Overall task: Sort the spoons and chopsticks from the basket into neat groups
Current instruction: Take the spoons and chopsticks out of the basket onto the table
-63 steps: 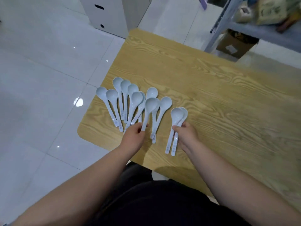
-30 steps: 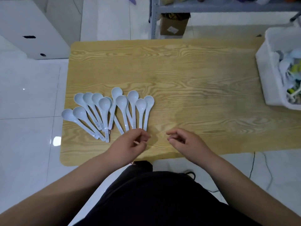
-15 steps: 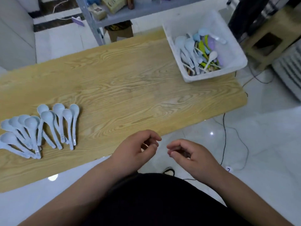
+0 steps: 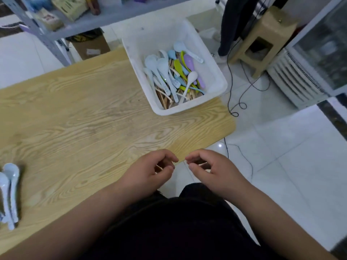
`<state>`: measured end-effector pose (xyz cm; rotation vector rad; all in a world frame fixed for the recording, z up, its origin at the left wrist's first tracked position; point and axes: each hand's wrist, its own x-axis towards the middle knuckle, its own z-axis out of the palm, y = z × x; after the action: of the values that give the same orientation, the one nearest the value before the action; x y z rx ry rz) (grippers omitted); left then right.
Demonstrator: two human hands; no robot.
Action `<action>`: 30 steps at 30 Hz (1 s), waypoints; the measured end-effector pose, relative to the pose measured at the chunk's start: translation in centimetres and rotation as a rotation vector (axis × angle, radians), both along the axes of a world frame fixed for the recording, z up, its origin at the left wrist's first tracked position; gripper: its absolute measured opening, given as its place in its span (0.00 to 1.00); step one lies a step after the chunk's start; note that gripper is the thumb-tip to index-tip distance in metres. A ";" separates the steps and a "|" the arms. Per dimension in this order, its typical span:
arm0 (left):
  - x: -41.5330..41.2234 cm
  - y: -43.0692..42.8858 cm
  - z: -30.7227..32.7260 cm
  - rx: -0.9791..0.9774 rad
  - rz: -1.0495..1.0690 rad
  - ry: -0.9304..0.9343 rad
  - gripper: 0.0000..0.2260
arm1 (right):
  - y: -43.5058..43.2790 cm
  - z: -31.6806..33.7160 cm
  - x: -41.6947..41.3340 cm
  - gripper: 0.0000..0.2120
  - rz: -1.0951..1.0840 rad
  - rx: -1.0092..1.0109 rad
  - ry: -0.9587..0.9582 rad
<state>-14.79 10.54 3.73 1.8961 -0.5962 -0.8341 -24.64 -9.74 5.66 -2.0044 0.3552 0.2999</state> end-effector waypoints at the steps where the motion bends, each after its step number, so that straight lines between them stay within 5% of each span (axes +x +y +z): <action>1: 0.9 -1.3 0.0 0.001 -0.010 -0.015 0.10 | -1.1 0.0 0.2 0.08 0.010 -0.002 0.009; 7: 5.4 -9.5 0.5 0.000 0.052 -0.114 0.09 | -8.7 -1.4 2.3 0.08 0.061 0.028 0.027; 13: 7.1 -15.7 0.9 0.089 0.252 -0.240 0.12 | -17.7 -1.6 10.1 0.07 0.355 -0.001 -0.011; 23: 4.6 -19.2 -0.4 0.116 0.709 -0.094 0.12 | -21.6 -2.9 21.2 0.05 0.585 0.025 -0.045; 30: 10.5 -16.6 -2.4 0.214 0.717 -0.061 0.09 | -18.8 -6.4 27.9 0.10 0.567 -0.325 0.027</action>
<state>-4.29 -6.05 1.33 2.1209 0.1617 -0.3767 3.23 -28.51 -0.72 -2.3994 -0.1726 0.6557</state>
